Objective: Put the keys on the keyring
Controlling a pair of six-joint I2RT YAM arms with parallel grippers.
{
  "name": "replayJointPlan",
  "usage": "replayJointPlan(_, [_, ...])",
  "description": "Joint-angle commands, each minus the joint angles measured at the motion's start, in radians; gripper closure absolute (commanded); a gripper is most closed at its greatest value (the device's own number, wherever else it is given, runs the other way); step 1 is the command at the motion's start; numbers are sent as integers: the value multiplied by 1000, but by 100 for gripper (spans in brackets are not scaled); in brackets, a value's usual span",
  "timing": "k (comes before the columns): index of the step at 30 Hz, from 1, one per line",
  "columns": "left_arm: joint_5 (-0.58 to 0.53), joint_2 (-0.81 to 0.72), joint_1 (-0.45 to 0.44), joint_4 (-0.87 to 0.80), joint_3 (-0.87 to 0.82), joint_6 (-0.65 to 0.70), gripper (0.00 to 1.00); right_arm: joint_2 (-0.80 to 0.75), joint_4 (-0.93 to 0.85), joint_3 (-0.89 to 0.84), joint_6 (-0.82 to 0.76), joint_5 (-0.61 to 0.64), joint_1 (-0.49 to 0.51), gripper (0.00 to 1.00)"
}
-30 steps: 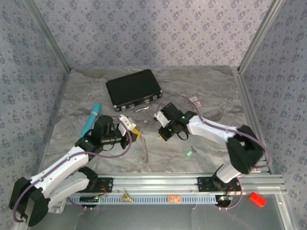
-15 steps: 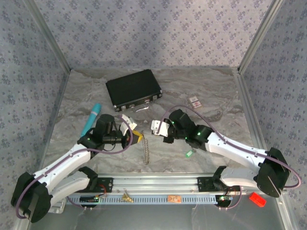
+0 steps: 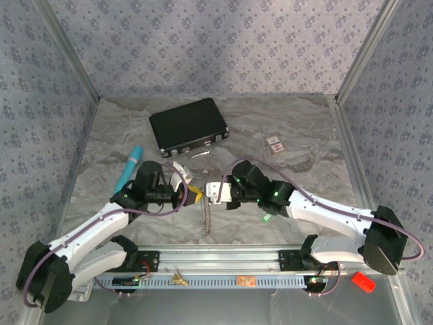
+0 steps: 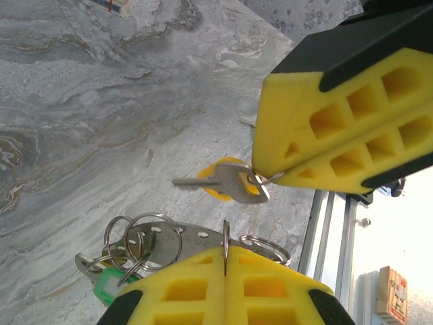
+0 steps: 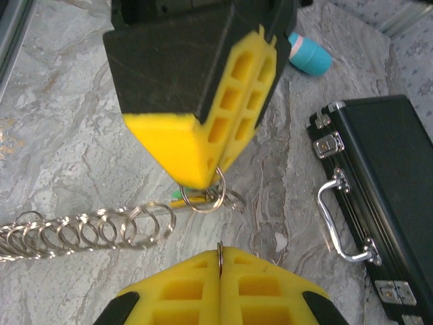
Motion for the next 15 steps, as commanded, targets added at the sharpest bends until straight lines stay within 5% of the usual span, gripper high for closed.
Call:
replayJointPlan(1, [45,8,7,32,11,-6,100,17,39,30,-23,11,12,100])
replayJointPlan(15, [38,-4,8,44,9,6,100,45,65,46,-15,-23,25,100])
